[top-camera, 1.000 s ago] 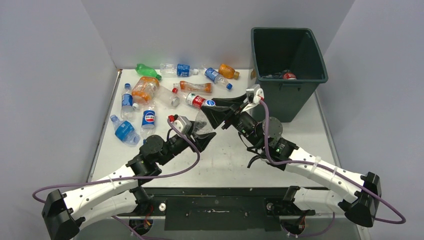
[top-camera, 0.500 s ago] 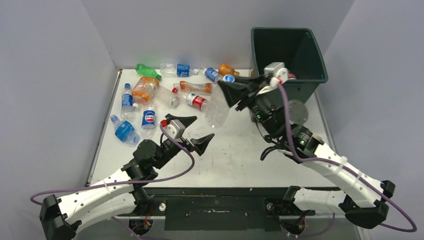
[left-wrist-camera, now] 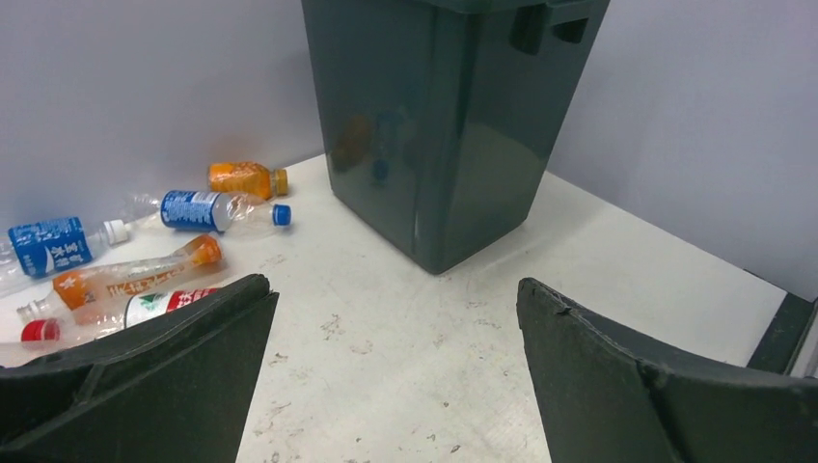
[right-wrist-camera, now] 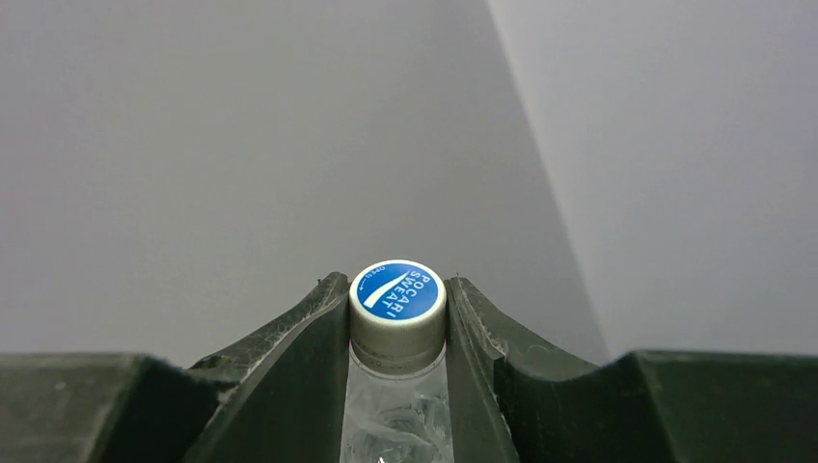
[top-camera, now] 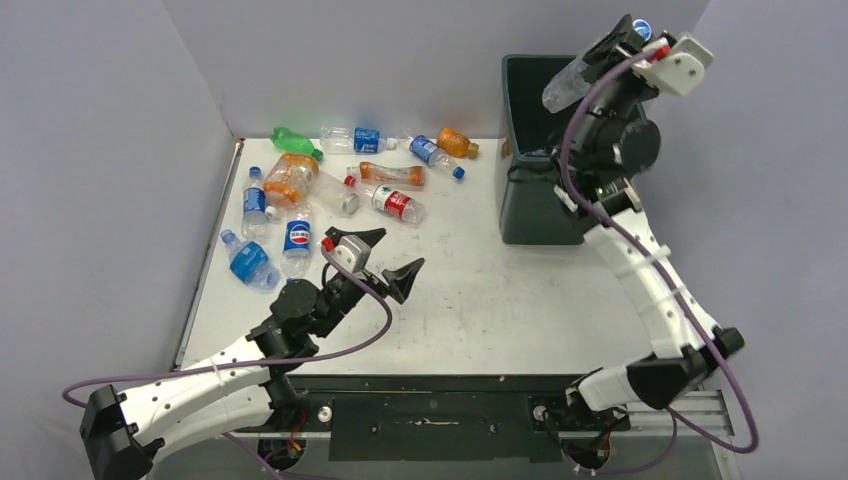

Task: Put the plastic bottles in the bin
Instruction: Place the plastic bottle in the trash bin.

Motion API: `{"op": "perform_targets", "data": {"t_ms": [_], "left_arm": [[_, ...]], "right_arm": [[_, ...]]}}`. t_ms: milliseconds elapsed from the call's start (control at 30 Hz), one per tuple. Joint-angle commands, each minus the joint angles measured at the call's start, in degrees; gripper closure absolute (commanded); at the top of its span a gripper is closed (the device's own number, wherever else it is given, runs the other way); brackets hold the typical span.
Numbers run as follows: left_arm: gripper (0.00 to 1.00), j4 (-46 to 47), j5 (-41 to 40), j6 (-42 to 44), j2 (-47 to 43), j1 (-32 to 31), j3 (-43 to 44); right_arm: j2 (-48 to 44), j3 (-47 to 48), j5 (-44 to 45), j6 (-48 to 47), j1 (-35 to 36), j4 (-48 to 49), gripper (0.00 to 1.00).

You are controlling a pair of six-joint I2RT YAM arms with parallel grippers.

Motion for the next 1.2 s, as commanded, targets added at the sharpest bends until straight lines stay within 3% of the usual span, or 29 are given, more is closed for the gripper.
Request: {"op": "perform_targets", "data": {"t_ms": [0,67,233,267,300,367,433,600,733,900,1167], "left_arm": [[0.04,0.57,-4.55,0.26,0.75,-0.37,1.25],[0.04,0.18,-6.07,0.53,0.86,-0.43,1.48],[0.04,0.06,-11.00,1.04,1.06,-0.43,1.41],[0.04,-0.03,-11.80,1.01,1.30,-0.37,1.45],[0.04,-0.05,-12.67,0.95,1.57,-0.37,1.55],[0.04,-0.18,-14.50,0.63,2.29,-0.35,1.67],[0.04,-0.45,-17.06,-0.10,3.28,-0.35,1.93],[0.04,-3.93,-23.43,-2.60,6.33,0.71,4.21],[0.04,-4.35,-25.44,-4.14,6.34,2.85,4.26],[0.04,-4.75,-30.51,-2.07,5.20,4.22,4.21],[0.04,-12.31,-37.72,1.56,7.65,7.19,8.49]], "right_arm": [[7.39,4.11,8.72,11.97,-13.40,-5.68,0.95],[10.63,6.12,8.88,18.26,-18.49,-11.32,0.95],[15.52,5.61,9.37,14.69,-22.39,-6.96,0.95],[16.00,5.65,8.15,16.54,-23.10,-8.63,0.89],[16.27,5.75,6.97,18.73,-23.62,-10.78,0.71],[16.79,6.46,5.23,21.78,-23.93,-14.33,0.20],[16.78,7.75,4.65,23.66,-22.79,-16.72,0.02],[13.48,8.73,3.23,19.76,-13.45,-14.72,0.06],[6.69,3.69,-5.31,26.09,-7.40,-18.44,0.06],[-6.17,-13.67,-22.93,36.34,-5.05,-20.99,0.06],[-20.88,-44.34,-38.03,46.25,-1.28,-19.93,0.05]]}}
